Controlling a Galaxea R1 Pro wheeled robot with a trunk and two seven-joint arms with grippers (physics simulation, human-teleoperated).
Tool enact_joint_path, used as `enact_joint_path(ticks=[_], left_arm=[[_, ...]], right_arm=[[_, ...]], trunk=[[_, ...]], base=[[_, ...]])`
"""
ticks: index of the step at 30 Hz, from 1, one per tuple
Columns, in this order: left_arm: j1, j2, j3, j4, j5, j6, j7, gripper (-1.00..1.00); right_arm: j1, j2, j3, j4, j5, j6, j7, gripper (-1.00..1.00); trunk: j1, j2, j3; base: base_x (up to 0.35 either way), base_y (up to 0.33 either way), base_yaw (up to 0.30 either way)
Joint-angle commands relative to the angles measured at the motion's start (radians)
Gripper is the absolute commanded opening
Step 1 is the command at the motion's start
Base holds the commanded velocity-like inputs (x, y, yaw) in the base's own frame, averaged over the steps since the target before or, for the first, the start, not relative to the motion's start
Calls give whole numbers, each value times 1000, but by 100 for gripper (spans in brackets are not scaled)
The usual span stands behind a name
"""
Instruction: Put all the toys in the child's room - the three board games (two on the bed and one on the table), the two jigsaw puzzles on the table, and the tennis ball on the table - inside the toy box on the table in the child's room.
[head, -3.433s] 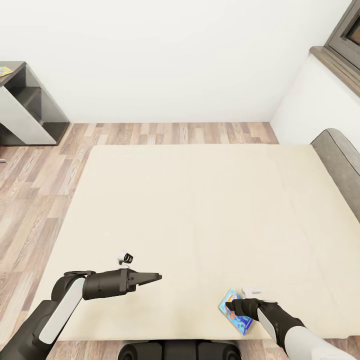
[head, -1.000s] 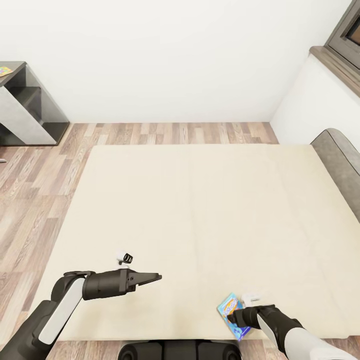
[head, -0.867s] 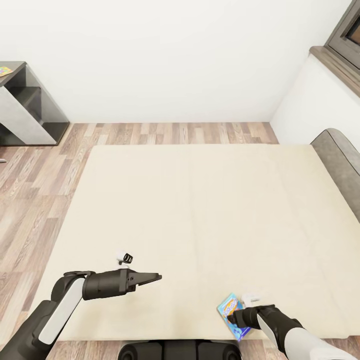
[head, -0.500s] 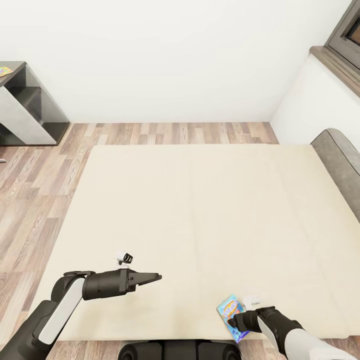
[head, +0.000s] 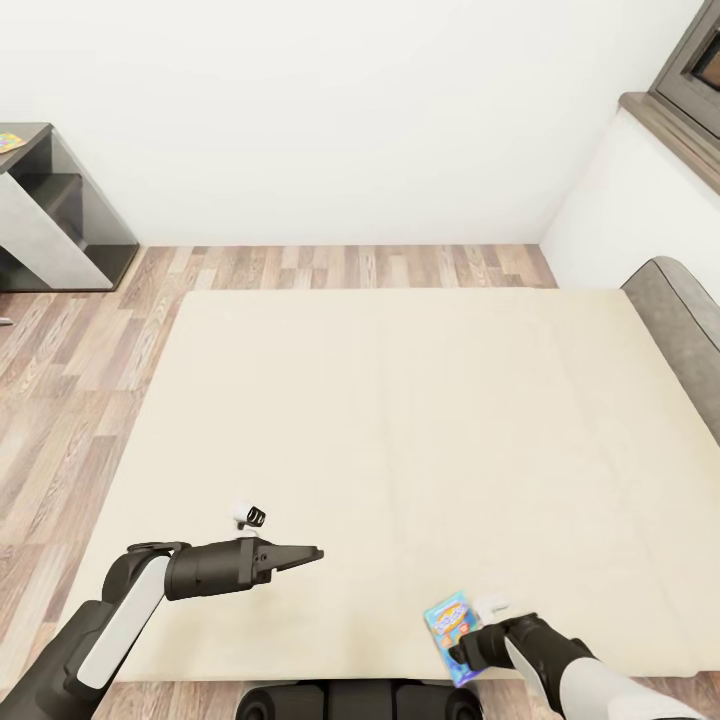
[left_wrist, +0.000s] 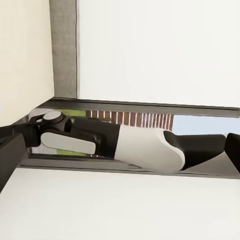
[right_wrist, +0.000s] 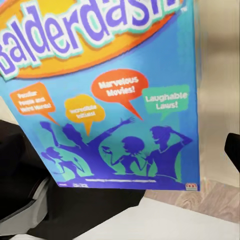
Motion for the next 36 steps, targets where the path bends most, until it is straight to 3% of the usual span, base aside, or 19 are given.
enact_joint_path(ticks=[1, 13, 21, 36], left_arm=[[-1, 1, -1, 0, 2, 4, -2, 100], [-1, 1, -1, 0, 2, 4, -2, 100], [-1, 1, -1, 0, 2, 4, -1, 100], [-1, 1, -1, 0, 2, 4, -2, 100]], right_arm=[[0, 1, 6, -3, 9, 5, 5, 100], [0, 37, 7, -4, 7, 7, 12, 100], [0, 61, 7, -4, 9, 7, 98, 100], [0, 69, 4, -8, -2, 5, 106, 100]], trunk=[[1, -1, -1], [1, -1, -1], [1, -1, -1], [1, -1, -1]], base=[[0, 0, 0], [0, 0, 0], [0, 0, 0], [0, 0, 0]])
